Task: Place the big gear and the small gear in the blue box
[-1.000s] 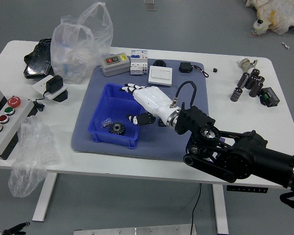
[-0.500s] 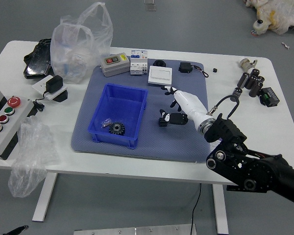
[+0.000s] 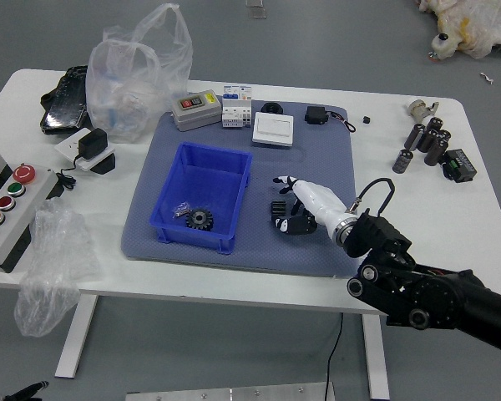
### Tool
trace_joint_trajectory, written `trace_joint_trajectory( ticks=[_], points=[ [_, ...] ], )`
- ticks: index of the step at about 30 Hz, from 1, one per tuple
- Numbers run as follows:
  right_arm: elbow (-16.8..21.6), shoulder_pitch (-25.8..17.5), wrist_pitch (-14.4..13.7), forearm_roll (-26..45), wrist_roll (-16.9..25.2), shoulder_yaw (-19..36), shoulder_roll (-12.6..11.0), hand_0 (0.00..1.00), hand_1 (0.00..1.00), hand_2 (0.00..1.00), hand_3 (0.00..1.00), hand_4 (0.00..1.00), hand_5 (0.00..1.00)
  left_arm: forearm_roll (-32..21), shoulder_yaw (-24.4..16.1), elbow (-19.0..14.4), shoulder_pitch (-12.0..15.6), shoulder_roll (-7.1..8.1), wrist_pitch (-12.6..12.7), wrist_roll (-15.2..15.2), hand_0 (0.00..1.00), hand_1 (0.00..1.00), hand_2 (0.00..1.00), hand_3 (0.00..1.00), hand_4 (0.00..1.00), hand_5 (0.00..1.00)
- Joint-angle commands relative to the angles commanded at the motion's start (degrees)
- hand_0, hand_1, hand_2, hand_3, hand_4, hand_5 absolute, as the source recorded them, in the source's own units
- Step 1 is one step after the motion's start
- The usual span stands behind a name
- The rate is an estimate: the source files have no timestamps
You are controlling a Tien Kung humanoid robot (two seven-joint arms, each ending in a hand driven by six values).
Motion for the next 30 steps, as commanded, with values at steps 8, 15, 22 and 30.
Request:
trace_joint_trajectory(
  ticks=[8, 15, 22, 30],
  points=[
    [0.14, 0.19, -0.34, -0.48, -1.43, -1.03, 0.12, 0.336, 0.393, 0.458, 0.639, 0.462, 0.094, -0.03, -0.02, 0.01, -0.12, 0.01, 0.02, -0.19, 0.655, 0.489, 0.510, 0.729, 0.738, 0.647],
    [0.10, 0.25, -1.38, -0.67, -2.53, -1.61, 0.24, 0.313, 0.378, 0.392, 0.562, 0.526, 0.026, -0.07, 0.13, 0.04, -0.22, 0.09, 0.01, -0.29, 0.655, 0.489, 0.511, 0.729, 0.738, 0.638],
    [-0.06, 0.35, -2.15, -1.06, -2.65, -1.56, 0.25, 0.312, 0.377, 0.383, 0.536, 0.522, 0.046, -0.15, 0.20, 0.05, -0.27, 0.09, 0.05, -0.39, 0.655, 0.489, 0.511, 0.729, 0.742, 0.646],
    [4.91, 2.89, -1.85, -5.50, -3.77, 2.76, -1.30, 0.314, 0.377, 0.374, 0.526, 0.532, 0.088, -0.30, 0.22, 0.03, -0.24, 0.15, 0.18, -0.42, 0.655, 0.492, 0.513, 0.729, 0.745, 0.651]
  ],
)
